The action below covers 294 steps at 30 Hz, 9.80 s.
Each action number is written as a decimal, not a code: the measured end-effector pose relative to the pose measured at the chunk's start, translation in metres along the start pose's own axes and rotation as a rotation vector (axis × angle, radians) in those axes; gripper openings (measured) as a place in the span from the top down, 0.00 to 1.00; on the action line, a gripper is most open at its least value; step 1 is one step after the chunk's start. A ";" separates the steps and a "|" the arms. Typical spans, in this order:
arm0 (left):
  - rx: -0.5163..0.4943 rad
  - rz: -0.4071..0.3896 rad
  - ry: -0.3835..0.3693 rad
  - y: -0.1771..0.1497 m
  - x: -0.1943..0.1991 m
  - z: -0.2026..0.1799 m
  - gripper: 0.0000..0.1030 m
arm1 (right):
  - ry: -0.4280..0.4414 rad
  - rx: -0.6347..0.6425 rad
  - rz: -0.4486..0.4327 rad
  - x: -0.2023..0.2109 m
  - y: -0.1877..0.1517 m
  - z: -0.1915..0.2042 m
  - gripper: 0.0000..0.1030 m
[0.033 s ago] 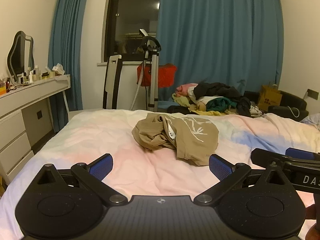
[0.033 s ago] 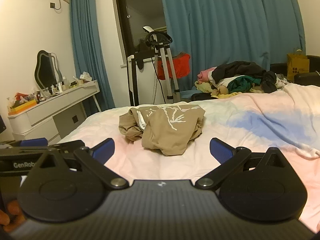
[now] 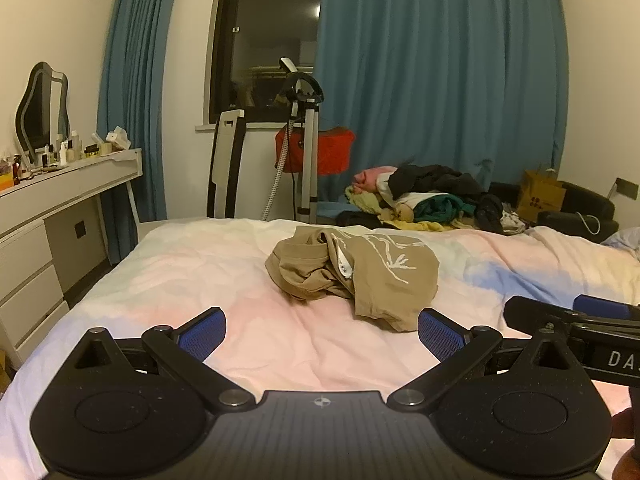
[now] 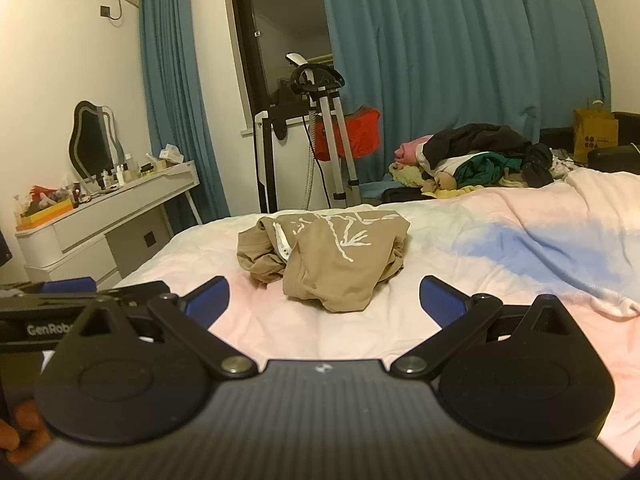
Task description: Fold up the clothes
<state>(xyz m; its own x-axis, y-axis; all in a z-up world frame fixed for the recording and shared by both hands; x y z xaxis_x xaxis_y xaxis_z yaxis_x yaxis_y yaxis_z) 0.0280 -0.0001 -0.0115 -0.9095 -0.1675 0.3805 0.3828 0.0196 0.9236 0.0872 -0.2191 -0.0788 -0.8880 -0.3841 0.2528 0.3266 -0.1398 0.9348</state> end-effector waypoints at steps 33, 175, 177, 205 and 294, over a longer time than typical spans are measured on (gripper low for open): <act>0.007 -0.004 0.026 0.001 -0.001 0.004 0.00 | -0.030 -0.024 -0.003 0.007 0.006 -0.009 0.00; -0.028 -0.067 -0.068 -0.033 -0.183 -0.137 0.00 | 0.082 -0.236 -0.109 -0.012 0.058 -0.095 0.84; 0.088 -0.027 -0.009 -0.024 -0.196 -0.113 0.00 | 0.090 -0.258 -0.106 -0.013 0.057 -0.098 0.84; 0.031 0.170 -0.163 -0.045 -0.210 -0.130 0.00 | 0.179 -0.174 -0.184 -0.007 0.059 -0.070 0.84; -0.040 0.440 0.077 0.125 -0.620 -0.129 0.02 | -0.187 -0.033 0.414 -0.435 0.138 -0.284 0.25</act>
<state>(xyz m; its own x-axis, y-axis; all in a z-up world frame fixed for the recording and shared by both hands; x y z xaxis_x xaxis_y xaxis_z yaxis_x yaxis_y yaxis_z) 0.6603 -0.0212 -0.1378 -0.6443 -0.2248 0.7310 0.7381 0.0675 0.6713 0.6107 -0.3307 -0.1306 -0.7226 -0.2430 0.6472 0.6739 -0.0392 0.7378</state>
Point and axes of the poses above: each gripper's, at about its wrist camera, not at the fingertips, and x roughly against the way its jaws point, z to its left, y to its top, the point moved 3 cm from there along -x, roughly the way its jaws point, and after that the axes turned 10 degrees about y, right-handed, at the moved point
